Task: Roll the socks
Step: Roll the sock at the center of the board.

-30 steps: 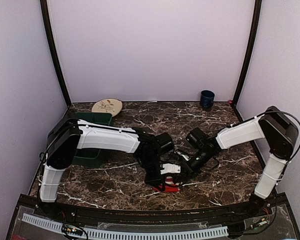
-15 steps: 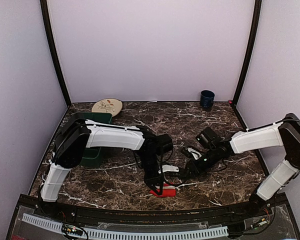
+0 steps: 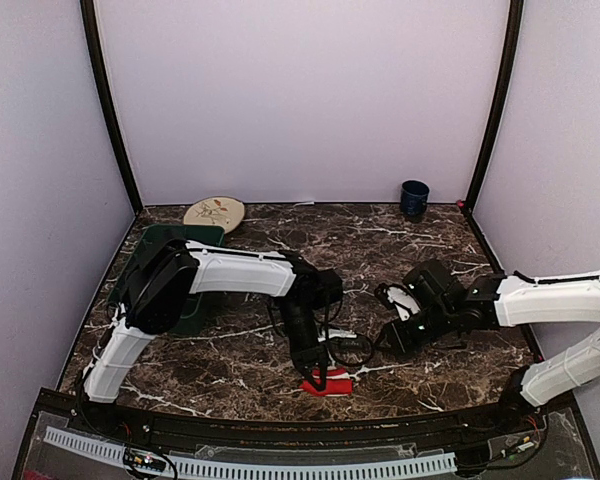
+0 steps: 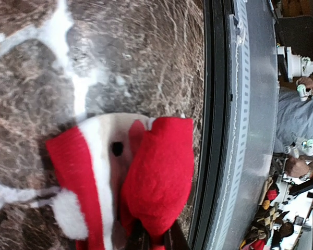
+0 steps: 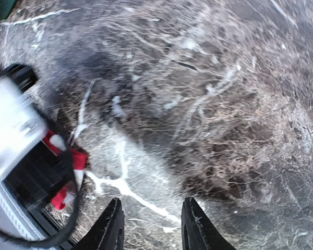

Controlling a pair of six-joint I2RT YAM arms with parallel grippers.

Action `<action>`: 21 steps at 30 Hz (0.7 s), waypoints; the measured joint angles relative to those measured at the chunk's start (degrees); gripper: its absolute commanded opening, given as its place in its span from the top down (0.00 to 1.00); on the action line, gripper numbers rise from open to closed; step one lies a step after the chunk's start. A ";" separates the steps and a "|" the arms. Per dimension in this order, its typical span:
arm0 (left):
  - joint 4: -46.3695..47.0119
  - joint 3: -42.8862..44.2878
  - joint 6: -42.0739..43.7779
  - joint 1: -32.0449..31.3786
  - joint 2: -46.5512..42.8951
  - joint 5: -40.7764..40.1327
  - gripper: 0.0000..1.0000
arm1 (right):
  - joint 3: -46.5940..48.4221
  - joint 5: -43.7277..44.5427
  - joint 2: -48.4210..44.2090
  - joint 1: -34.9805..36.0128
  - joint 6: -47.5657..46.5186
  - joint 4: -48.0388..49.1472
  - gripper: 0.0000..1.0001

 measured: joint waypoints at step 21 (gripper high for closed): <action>-4.24 3.85 -1.03 4.09 5.90 9.16 0.99 | -0.13 14.19 -5.11 18.14 -1.70 -2.89 0.65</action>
